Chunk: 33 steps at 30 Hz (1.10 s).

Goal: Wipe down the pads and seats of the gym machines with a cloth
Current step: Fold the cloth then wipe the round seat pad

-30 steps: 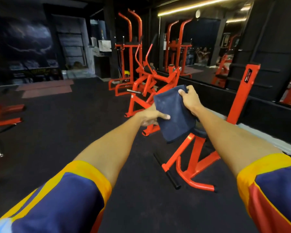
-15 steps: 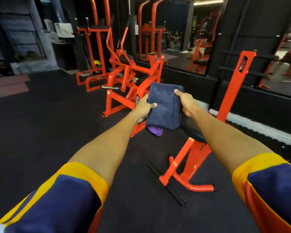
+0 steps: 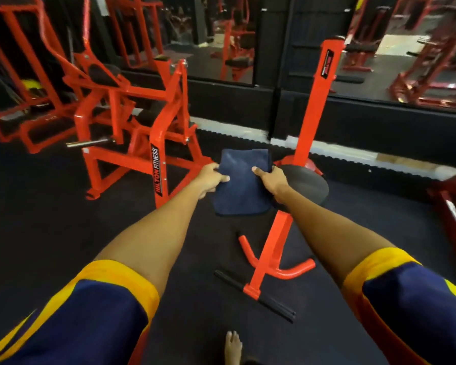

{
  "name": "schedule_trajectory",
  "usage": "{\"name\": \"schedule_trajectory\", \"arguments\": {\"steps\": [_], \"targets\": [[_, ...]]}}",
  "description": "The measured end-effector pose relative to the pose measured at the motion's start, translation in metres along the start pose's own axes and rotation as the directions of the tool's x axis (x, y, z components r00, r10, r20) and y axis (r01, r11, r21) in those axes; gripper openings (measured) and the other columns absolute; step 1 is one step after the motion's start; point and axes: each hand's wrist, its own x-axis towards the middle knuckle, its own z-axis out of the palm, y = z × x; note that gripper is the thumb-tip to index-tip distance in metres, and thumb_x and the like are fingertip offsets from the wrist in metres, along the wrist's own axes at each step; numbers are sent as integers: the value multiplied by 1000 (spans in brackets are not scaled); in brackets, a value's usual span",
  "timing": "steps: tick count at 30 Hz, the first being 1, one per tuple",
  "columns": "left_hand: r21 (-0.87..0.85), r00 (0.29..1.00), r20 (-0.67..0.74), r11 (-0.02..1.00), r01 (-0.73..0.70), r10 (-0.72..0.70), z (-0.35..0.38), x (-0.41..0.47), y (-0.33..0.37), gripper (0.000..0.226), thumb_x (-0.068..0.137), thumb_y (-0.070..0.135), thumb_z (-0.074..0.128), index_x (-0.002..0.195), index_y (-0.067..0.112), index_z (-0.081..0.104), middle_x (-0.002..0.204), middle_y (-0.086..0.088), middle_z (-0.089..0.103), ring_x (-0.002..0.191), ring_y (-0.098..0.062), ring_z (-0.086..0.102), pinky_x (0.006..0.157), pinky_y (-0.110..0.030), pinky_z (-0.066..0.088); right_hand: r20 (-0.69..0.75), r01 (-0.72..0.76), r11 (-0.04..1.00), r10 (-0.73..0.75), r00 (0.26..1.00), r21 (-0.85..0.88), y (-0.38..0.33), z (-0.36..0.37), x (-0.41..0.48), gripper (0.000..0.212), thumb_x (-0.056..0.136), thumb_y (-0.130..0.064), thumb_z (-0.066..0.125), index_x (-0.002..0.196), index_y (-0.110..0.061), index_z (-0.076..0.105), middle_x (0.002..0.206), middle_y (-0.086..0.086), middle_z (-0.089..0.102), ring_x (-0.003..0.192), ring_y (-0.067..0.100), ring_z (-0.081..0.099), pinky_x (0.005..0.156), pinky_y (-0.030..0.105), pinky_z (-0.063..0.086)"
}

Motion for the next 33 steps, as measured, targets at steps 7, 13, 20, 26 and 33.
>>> {"name": "schedule_trajectory", "arguments": {"steps": [7,13,20,26,33], "targets": [[114,976,203,992,62,-84,43,137,-38,31,95,2,60,122,17,57,121,-9,68,110,-26,65,80,-43,55,-193,-127,956,77,978,-263,52,12,76,72,91,-56,68,139,-6,50,141,22,56,130,43,52,104,46,44],[196,923,355,977,84,-150,83,228,-51,44,97,1,57,138,15,51,126,-9,65,109,-26,65,72,-38,56,-288,-261,933,187,939,-247,81,8,131,58,94,-48,68,128,-4,51,133,25,60,125,46,54,100,46,45],[344,854,492,939,-14,-168,139,297,-61,23,96,0,59,118,7,58,118,-16,64,98,-22,59,70,-34,51,-411,-403,904,316,855,-143,112,-12,161,53,95,-46,66,124,-8,44,127,24,63,119,46,58,95,48,47],[379,810,568,920,-98,-148,199,363,-70,24,87,8,66,107,-1,60,109,-18,69,109,-34,65,89,-50,55,-555,-461,879,323,767,-124,124,-37,208,49,96,-47,64,121,-12,42,122,19,66,114,44,61,87,46,47],[338,795,574,829,-446,194,248,430,-68,27,100,-1,45,116,1,67,128,-20,60,125,-34,53,106,-30,31,-734,-549,719,80,675,-426,145,-33,271,69,88,-44,67,148,-23,40,145,6,43,133,33,40,105,50,34]]}}
